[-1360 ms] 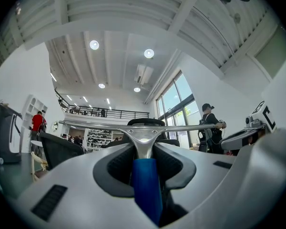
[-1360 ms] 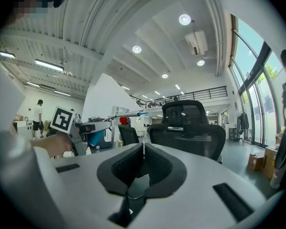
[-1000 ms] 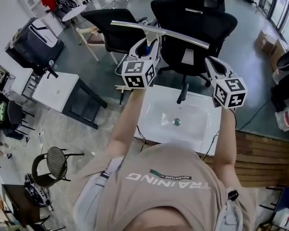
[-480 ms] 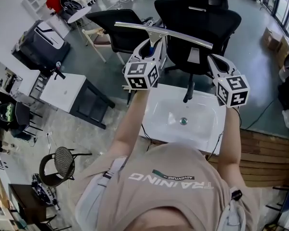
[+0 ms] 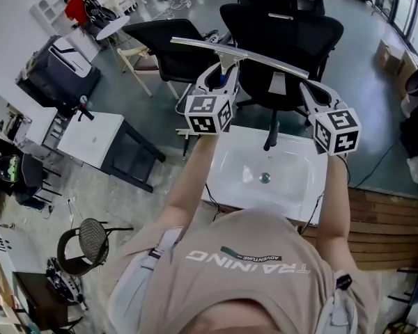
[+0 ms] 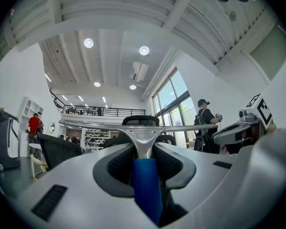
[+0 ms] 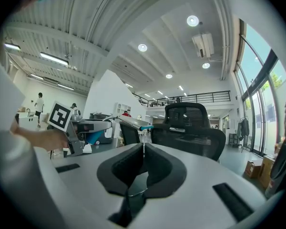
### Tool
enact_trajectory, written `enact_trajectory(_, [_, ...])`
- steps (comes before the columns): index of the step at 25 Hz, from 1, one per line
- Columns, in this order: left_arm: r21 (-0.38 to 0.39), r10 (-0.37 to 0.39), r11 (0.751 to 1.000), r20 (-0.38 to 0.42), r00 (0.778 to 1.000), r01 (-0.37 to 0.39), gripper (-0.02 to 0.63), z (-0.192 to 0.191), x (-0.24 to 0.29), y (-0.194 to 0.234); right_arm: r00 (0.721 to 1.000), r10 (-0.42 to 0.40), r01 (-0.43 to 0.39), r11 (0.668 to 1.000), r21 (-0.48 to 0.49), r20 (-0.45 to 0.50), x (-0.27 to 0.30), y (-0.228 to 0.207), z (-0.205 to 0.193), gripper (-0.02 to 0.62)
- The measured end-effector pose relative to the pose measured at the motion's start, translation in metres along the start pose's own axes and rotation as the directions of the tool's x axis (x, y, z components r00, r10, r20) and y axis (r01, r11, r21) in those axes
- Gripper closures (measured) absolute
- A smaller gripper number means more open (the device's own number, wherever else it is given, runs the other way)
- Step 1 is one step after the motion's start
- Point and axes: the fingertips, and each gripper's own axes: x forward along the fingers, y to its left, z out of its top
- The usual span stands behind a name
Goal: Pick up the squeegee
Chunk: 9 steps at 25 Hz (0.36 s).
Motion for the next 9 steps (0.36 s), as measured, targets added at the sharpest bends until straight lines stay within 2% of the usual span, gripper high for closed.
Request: enact_trajectory(9, [-0.009,-0.020,1.000,0.010,1.000,0.020,0.485,0.003,0.002,-0.013,1.000,0.004,-0.004,1.000,0.003,-0.018,-0.002,-0.001,-0.002,0.560])
